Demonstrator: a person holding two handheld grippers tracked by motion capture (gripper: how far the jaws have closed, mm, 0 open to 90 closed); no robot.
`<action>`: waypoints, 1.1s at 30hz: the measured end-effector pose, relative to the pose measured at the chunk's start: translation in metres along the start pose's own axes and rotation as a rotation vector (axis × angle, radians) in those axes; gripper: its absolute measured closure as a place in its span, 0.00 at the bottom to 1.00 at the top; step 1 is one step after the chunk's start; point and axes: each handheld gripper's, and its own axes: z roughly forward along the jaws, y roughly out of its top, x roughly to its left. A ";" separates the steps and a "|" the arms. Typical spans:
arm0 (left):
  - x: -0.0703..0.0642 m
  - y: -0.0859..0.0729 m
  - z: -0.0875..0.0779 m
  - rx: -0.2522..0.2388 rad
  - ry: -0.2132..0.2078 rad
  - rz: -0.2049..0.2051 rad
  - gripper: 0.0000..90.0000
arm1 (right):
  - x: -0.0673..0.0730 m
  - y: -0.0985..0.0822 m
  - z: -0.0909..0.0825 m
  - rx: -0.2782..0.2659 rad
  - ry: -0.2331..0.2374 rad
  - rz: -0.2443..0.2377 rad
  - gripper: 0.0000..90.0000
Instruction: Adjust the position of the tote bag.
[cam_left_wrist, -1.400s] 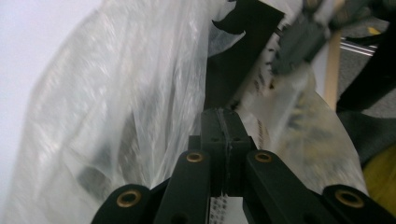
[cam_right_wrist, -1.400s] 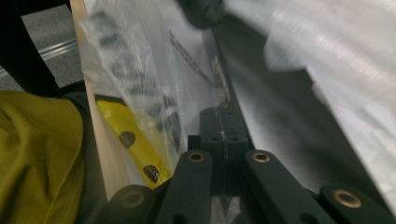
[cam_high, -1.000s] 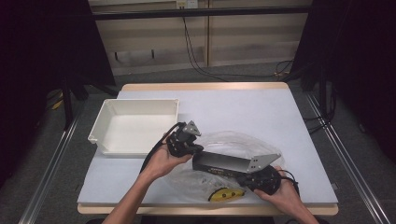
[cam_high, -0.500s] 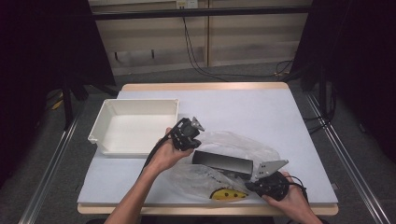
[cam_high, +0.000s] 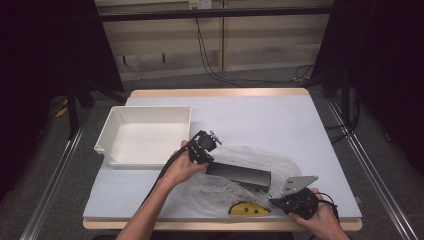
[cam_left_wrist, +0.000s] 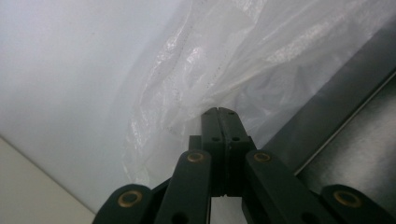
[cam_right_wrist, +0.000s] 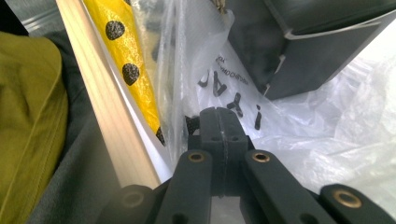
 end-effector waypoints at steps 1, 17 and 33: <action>0.001 0.000 0.000 0.007 -0.003 0.009 1.00 | 0.001 -0.001 0.000 -0.001 -0.002 0.003 1.00; -0.004 -0.006 -0.020 -0.116 -0.001 -0.010 1.00 | -0.003 0.003 -0.011 -0.082 -0.021 0.041 1.00; -0.032 -0.027 -0.073 -0.321 -0.074 0.054 1.00 | -0.023 0.032 -0.061 -0.254 -0.085 0.055 1.00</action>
